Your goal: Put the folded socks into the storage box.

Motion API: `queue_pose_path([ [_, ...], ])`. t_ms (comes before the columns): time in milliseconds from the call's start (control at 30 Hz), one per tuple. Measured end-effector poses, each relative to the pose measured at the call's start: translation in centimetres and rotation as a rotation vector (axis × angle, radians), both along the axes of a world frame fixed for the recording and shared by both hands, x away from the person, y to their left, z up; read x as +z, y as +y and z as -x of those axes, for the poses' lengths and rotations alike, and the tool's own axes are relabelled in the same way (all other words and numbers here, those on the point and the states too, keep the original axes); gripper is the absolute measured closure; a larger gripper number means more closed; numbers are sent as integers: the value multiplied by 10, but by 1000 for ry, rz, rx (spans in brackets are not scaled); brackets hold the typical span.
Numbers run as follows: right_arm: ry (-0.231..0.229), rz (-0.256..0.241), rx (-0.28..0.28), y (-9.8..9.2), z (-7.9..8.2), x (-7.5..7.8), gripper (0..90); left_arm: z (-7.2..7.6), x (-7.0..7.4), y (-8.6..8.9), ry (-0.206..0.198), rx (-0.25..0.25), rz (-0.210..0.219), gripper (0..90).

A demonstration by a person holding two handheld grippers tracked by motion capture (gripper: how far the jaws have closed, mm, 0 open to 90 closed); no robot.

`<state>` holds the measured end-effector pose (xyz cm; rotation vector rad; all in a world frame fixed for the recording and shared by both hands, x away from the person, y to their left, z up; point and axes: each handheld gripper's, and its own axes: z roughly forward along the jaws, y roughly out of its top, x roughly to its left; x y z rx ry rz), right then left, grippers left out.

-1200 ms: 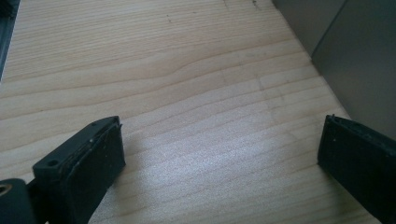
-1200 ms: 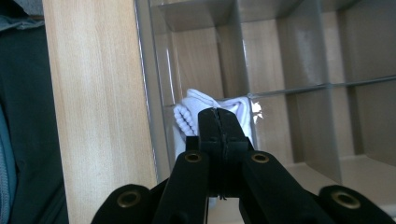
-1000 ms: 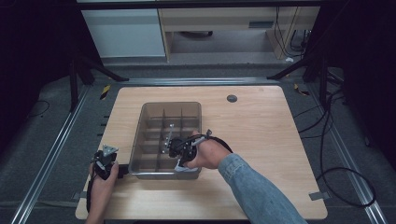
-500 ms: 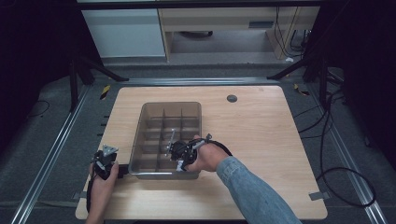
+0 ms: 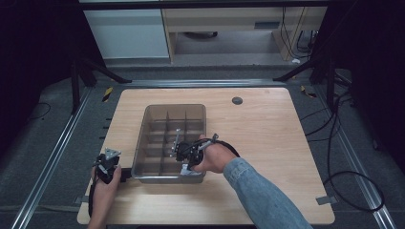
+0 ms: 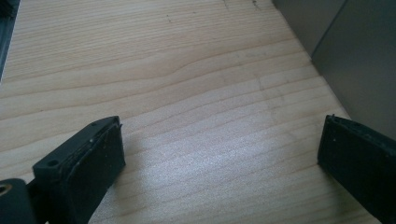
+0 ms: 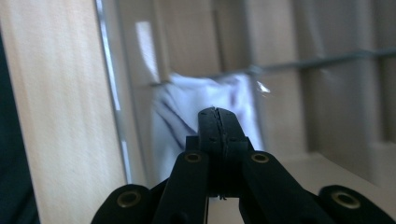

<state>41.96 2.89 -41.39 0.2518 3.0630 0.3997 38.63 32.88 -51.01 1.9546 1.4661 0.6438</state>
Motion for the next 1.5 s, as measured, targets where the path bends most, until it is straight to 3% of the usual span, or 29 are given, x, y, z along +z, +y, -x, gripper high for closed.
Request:
queue_pose_path([
  [100,-11,26,-7,-5,-2,-2,900,0,0,0,0,0,0,0],
  [200,-36,91,-3,-3,-3,-14,900,0,0,0,2,-2,-3,0],
  [267,-33,100,-8,-2,-4,-21,900,0,0,0,2,-1,-2,0],
  [567,-27,68,-13,-6,-4,-22,900,0,0,0,1,-2,-1,0],
  [800,-22,-43,-23,-16,2,5,900,0,0,0,1,-4,-2,0],
  [867,-27,-103,-40,-22,3,18,900,0,0,0,2,-5,-4,0],
  [1067,-46,-189,-78,-32,-2,34,900,0,0,0,1,-4,-2,0],
  [1500,-94,-289,-147,-50,-14,55,900,0,0,0,0,-3,0,0],
])
